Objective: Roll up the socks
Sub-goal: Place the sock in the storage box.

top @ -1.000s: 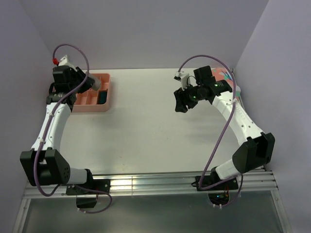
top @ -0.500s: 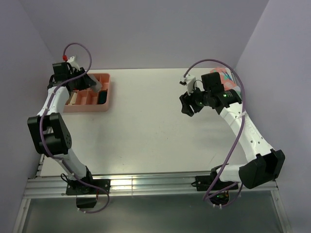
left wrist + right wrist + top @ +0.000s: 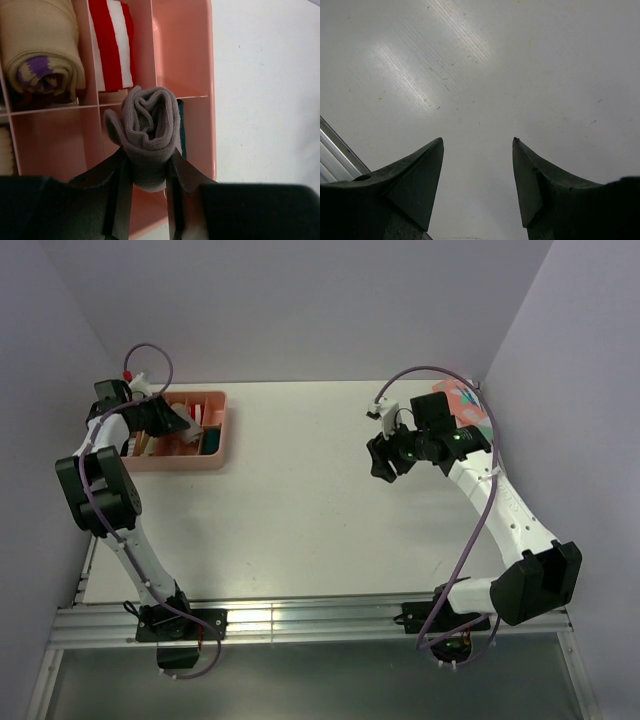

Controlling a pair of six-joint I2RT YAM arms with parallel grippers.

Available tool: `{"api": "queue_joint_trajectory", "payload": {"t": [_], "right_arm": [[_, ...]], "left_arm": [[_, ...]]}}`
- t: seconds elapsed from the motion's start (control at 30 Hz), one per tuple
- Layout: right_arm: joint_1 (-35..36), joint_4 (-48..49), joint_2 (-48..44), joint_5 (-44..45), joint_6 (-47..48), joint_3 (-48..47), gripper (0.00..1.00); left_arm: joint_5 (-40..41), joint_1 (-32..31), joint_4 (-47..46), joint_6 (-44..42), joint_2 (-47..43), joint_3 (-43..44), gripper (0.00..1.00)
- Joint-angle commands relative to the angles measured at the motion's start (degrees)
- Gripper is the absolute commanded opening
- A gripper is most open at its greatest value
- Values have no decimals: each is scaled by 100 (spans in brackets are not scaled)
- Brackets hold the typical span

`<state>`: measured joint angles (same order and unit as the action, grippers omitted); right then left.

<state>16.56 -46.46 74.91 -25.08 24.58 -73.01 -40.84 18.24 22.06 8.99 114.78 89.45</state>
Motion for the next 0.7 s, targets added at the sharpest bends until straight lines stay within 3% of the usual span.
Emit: {"api": "queue_joint_trajectory", "payload": {"t": [0.0, 0.2, 0.67], "right_arm": [[-38, 233, 32, -85, 73, -46, 65], [-38, 269, 120, -120, 91, 15, 65], [-38, 357, 146, -6, 188, 323, 64]], "left_arm": [[-302, -57, 298, -258, 219, 433, 0], [-30, -75, 746, -337, 510, 837, 0], [1692, -523, 1177, -539, 378, 758, 0]]}}
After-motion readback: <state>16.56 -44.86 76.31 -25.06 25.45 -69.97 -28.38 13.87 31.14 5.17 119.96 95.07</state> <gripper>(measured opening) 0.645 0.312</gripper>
